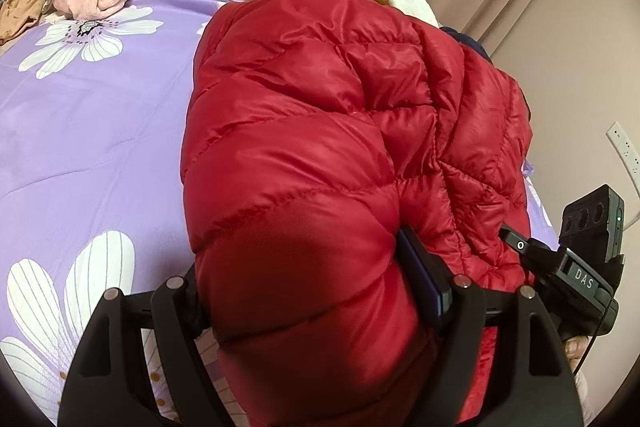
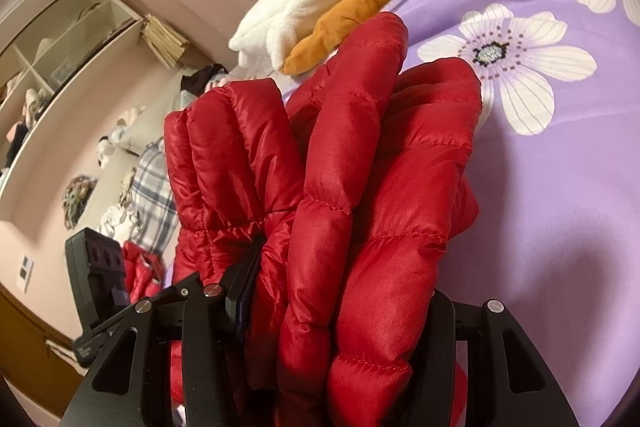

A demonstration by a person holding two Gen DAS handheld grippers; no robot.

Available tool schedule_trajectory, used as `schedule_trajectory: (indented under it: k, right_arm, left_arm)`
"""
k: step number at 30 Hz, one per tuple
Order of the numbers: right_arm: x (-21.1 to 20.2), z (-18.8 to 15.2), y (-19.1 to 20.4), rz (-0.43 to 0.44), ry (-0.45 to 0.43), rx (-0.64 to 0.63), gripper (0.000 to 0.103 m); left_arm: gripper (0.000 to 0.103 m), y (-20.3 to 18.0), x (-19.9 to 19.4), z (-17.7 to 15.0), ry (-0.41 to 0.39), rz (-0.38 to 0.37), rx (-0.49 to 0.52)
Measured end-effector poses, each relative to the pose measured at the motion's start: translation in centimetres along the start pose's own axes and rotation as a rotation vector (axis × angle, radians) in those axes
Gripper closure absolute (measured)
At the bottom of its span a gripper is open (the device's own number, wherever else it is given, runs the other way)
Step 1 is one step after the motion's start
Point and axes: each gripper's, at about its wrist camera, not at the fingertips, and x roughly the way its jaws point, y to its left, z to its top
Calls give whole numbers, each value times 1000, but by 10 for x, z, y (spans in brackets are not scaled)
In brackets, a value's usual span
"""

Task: Fold large clothes

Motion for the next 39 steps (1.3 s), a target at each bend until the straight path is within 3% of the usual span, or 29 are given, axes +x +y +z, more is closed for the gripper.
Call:
schedule_trajectory:
  k: [26,39]
  right_arm:
    - [7,-5,-12,-117,45,73,38]
    - [7,-5,-9,-133,43,69,37]
  left_arm:
    - [18,0,4,1,1,69,33]
    - [18,-5,0,-4,-1,96,41]
